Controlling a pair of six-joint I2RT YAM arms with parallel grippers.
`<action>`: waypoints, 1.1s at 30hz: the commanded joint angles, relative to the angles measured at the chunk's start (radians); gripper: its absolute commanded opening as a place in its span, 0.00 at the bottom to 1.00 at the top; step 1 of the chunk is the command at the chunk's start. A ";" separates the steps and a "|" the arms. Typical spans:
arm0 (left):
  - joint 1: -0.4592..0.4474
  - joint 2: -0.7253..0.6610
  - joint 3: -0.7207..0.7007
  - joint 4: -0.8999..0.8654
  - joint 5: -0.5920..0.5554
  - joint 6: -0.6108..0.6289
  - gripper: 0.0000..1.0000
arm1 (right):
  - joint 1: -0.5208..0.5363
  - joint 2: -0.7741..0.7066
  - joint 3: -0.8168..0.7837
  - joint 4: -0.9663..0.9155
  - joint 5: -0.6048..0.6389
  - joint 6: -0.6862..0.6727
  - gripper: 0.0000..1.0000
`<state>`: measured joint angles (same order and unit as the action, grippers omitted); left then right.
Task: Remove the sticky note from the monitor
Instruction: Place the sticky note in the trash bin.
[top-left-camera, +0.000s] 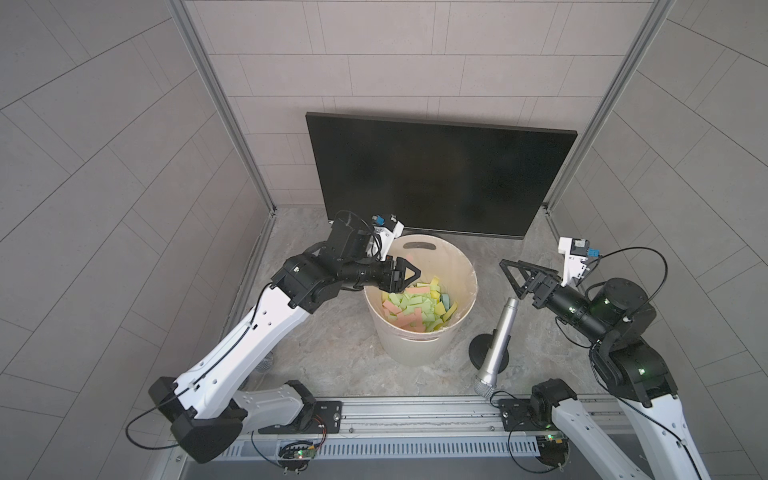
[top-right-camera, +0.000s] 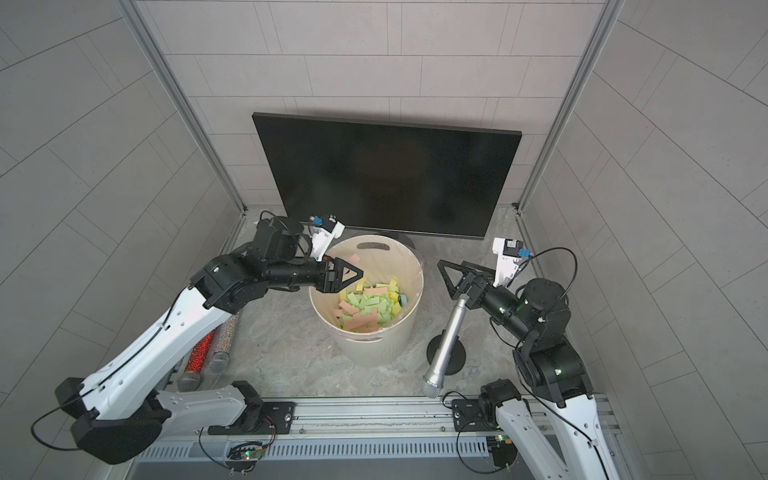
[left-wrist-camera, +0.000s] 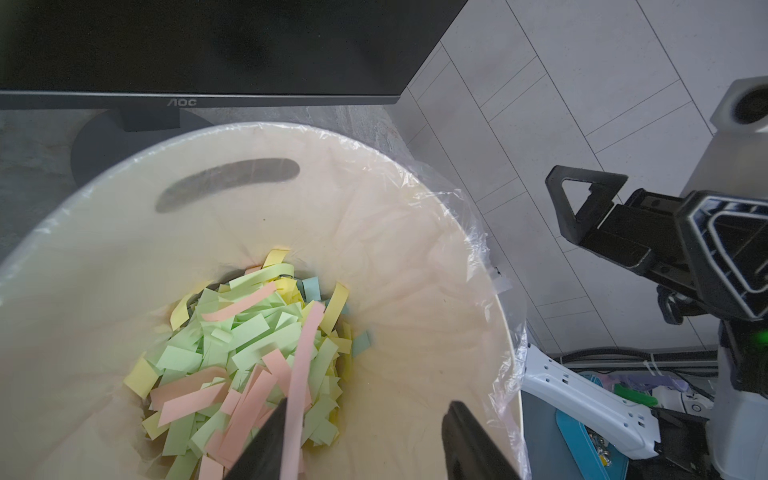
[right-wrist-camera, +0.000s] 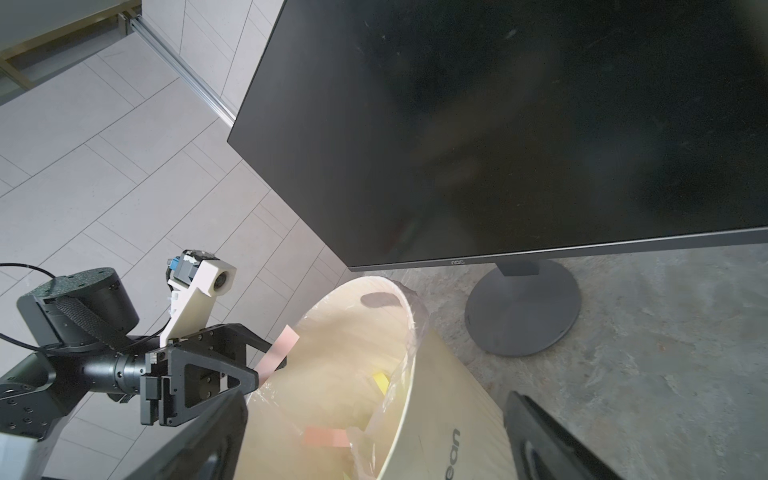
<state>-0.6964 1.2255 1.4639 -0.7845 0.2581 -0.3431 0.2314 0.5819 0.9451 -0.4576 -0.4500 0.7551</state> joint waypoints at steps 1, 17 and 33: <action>-0.005 0.008 0.026 -0.005 0.066 0.052 0.60 | 0.002 0.076 0.006 0.092 -0.120 0.090 0.89; -0.006 0.020 0.033 0.072 0.243 0.091 0.65 | 0.288 0.392 0.213 0.148 -0.095 0.054 0.98; -0.004 0.012 0.036 0.101 0.279 0.090 0.65 | 0.366 0.523 0.245 0.219 -0.121 0.090 0.51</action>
<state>-0.6971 1.2407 1.4776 -0.6994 0.5175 -0.2714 0.5846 1.1049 1.1873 -0.2714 -0.5648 0.8433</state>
